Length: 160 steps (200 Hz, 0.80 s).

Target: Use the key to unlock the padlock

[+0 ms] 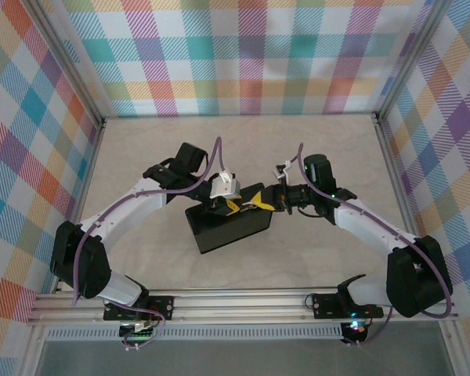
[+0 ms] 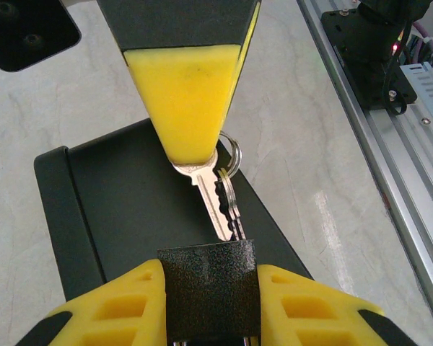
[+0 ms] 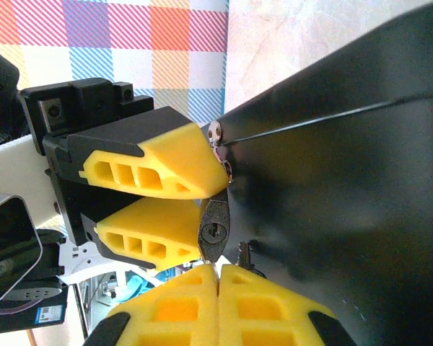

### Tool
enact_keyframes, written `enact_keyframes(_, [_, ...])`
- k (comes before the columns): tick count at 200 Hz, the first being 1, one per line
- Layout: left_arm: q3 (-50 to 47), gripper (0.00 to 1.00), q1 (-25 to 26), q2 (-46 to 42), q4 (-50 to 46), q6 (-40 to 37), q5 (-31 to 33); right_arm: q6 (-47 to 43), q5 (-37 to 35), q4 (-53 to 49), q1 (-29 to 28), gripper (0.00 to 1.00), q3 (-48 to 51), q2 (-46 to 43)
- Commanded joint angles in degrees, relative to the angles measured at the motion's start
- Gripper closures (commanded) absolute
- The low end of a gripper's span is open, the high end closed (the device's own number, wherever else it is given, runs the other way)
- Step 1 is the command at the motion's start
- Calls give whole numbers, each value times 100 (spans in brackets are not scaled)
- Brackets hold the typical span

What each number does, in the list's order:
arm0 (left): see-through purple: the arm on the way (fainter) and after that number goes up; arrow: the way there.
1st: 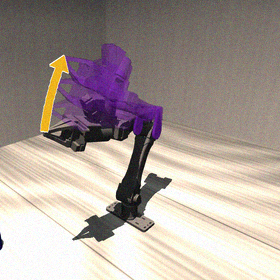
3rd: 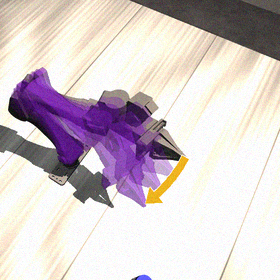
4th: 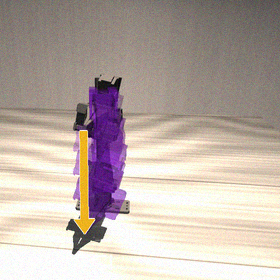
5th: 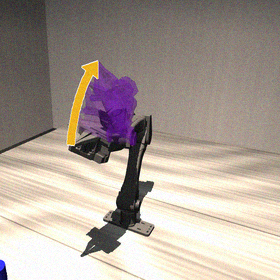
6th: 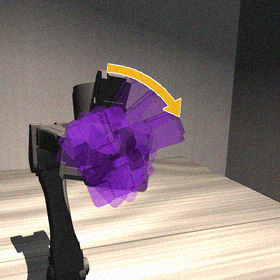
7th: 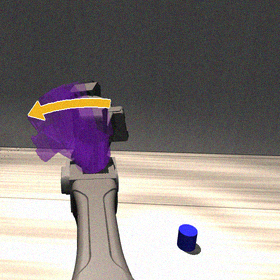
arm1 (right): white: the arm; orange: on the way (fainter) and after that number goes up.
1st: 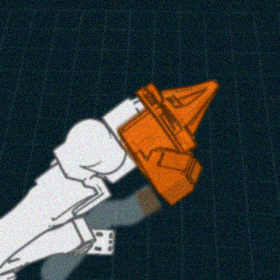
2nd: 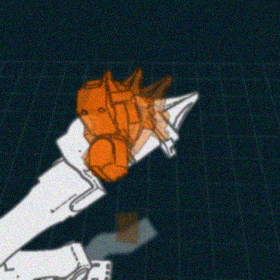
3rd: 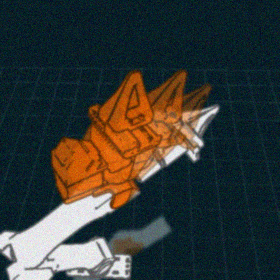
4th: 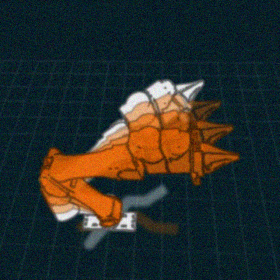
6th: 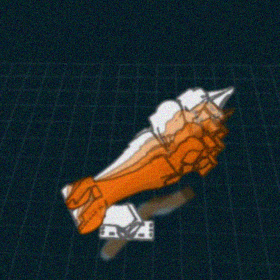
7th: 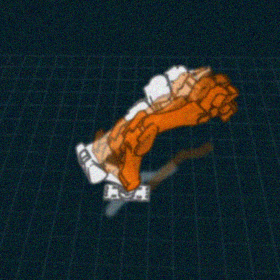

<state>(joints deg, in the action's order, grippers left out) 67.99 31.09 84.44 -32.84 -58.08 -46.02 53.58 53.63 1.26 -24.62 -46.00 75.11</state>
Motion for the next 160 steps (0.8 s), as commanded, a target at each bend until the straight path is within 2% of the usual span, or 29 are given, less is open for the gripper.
enact_keyframes(1, [-12, 84, 37, 1, 44, -3, -217, -46, 26, 62, -43, 97, -221, 142])
enact_keyframes(160, [-23, 84, 46, 18, 120, 16, -206, -164, -112, -165, 35, 97, -225, 48])
